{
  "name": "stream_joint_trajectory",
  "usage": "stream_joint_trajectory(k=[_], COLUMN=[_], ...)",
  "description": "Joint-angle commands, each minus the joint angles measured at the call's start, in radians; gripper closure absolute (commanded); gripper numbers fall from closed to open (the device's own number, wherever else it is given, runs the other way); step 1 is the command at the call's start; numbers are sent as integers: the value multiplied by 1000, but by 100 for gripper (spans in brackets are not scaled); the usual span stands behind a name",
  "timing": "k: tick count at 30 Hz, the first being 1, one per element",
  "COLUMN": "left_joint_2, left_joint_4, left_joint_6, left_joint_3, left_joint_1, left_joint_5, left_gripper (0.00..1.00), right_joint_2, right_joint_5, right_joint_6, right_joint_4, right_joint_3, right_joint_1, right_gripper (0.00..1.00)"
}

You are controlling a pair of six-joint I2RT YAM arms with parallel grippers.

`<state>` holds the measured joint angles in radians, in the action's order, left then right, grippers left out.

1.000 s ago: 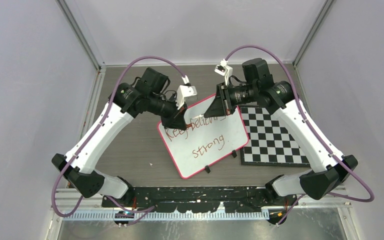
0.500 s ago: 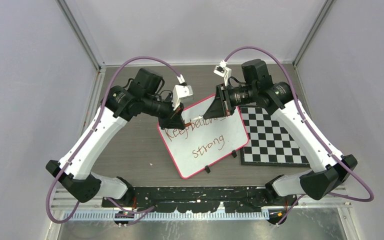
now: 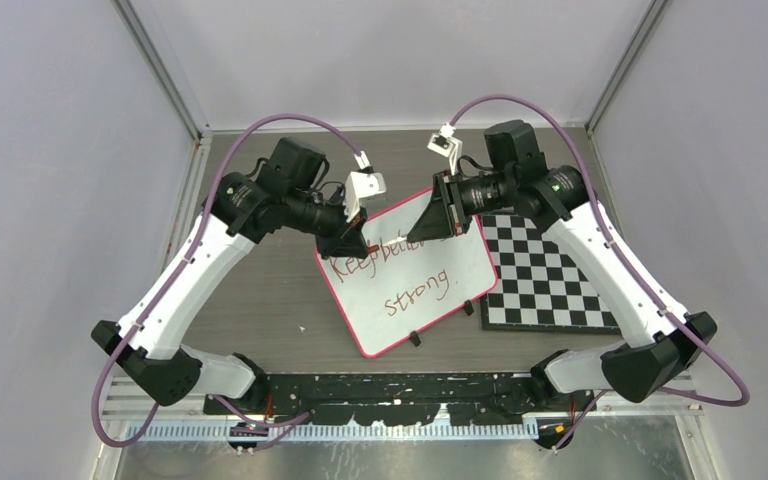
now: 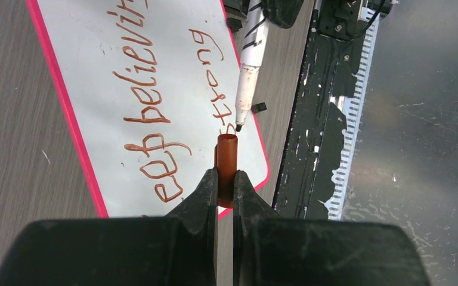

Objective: Write a sentence on the whiteboard
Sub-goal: Close the whiteboard marker.

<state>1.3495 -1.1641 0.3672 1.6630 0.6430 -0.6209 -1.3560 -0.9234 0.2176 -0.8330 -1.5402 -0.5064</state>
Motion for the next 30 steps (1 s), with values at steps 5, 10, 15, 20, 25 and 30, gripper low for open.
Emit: stream_joint_trajectory(k=[5, 10, 15, 20, 25, 30], left_joint_2=[-32, -33, -32, -27, -25, -21], left_joint_4=[6, -6, -2, 10, 23, 27], left_joint_6=[15, 20, 14, -4, -26, -32], left_joint_3=[6, 10, 16, 23, 25, 32], left_joint_1=[-9, -9, -9, -9, -9, -9], left_joint_5=[-41, -97, -98, -86, -62, -68], left_gripper=[100, 100, 100, 100, 100, 100], right_joint_2=[38, 27, 21, 22, 23, 20], right_joint_5=[-11, -11, -16, -19, -25, -17], right_joint_6=[-12, -12, -10, -12, -33, -40], right_joint_4=[8, 8, 8, 5, -13, -20], right_joint_3=[-1, -10, -17, -16, -15, -15], right_joint_1=[4, 4, 3, -3, -8, -12], right_gripper=[100, 100, 100, 100, 100, 100])
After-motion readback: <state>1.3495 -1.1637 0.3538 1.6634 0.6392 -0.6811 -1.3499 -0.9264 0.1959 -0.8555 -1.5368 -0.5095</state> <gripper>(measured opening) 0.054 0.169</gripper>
